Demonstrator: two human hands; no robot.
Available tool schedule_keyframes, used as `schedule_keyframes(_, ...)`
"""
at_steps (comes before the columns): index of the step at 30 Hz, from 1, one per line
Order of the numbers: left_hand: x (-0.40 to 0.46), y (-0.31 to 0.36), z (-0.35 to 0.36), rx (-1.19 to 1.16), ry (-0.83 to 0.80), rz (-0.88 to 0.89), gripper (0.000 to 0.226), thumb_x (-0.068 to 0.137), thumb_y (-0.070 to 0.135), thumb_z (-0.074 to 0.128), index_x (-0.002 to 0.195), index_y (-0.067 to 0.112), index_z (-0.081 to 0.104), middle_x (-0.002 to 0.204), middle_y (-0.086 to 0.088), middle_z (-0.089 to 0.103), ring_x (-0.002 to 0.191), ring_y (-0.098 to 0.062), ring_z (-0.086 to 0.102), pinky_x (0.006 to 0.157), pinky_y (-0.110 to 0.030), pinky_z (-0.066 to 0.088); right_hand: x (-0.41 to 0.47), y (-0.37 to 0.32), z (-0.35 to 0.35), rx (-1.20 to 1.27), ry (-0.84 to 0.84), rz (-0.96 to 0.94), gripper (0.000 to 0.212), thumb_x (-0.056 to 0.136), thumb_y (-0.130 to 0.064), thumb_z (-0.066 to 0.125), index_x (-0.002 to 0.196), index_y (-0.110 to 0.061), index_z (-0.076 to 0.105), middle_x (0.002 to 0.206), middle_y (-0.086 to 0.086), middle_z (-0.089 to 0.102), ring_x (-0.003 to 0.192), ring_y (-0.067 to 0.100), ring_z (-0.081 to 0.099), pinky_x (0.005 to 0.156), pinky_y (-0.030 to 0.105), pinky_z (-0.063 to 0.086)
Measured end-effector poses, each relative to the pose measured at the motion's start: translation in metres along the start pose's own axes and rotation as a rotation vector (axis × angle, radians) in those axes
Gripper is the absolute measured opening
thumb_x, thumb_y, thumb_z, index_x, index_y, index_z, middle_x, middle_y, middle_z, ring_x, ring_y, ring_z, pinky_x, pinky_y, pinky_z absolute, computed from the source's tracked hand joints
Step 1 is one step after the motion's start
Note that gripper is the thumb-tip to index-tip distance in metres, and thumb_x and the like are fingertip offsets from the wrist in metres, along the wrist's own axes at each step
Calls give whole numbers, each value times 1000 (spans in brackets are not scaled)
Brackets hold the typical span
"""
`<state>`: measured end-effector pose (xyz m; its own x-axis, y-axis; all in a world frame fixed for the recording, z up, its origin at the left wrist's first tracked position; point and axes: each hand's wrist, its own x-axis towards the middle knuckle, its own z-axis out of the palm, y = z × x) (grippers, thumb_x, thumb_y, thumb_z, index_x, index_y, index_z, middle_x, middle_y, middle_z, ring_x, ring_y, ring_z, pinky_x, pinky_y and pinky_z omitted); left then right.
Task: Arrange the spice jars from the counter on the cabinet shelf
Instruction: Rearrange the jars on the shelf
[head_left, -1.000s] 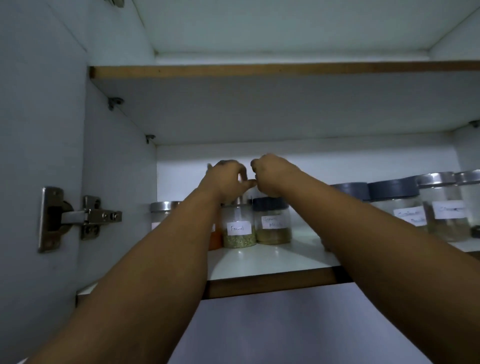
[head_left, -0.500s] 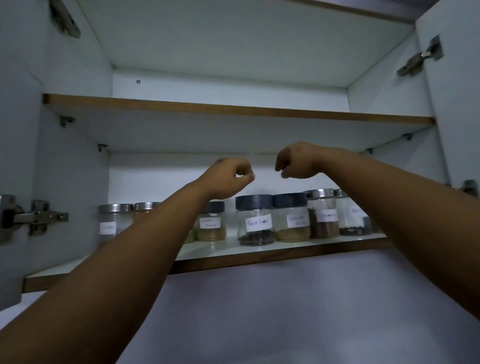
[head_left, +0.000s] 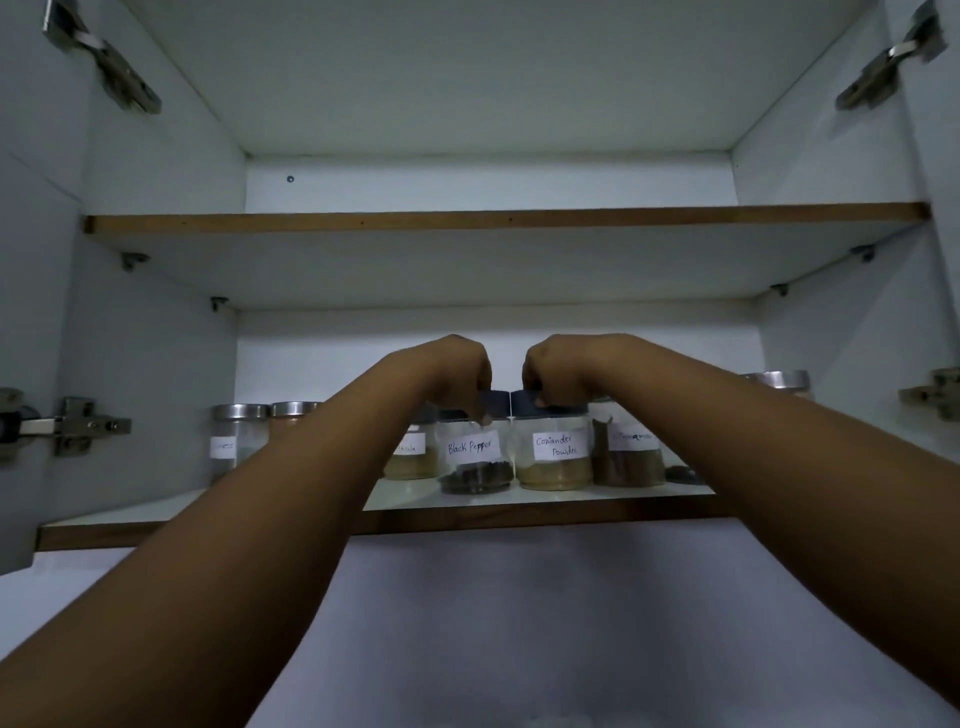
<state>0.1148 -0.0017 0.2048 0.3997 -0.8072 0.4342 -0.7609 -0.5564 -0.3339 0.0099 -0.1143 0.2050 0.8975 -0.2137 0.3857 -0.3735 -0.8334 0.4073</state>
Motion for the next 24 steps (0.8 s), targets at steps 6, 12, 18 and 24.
schedule_keyframes(6,26,-3,16,6,-4,-69,40,81,37,75,114,15,69,108,-3,69,91,-19,56,79,-29,44,40,3,21,18,-7,47,26,91,-16,57,115,-10,65,114,8,66,100,24,62,84,34,51)
schedule_keyframes(12,68,-21,45,-25,-31,-94,38,80,34,77,113,15,69,110,-4,68,96,-20,58,80,-29,45,82,-2,40,12,-49,107,4,92,-10,55,95,-10,58,89,6,55,82,22,53,70,30,42)
schedule_keyframes(18,97,-40,64,-72,-29,-52,39,77,37,80,108,15,71,107,-5,70,98,-23,61,80,-30,46,123,-7,58,12,-64,146,9,92,-12,60,95,-11,52,85,7,52,77,21,51,72,28,41)
schedule_keyframes(24,109,-49,73,-121,-2,-23,40,76,40,80,106,15,71,107,-3,68,97,-21,59,80,-29,44,130,-1,68,65,-29,165,8,93,-17,58,91,-10,56,78,5,52,80,24,54,70,31,43)
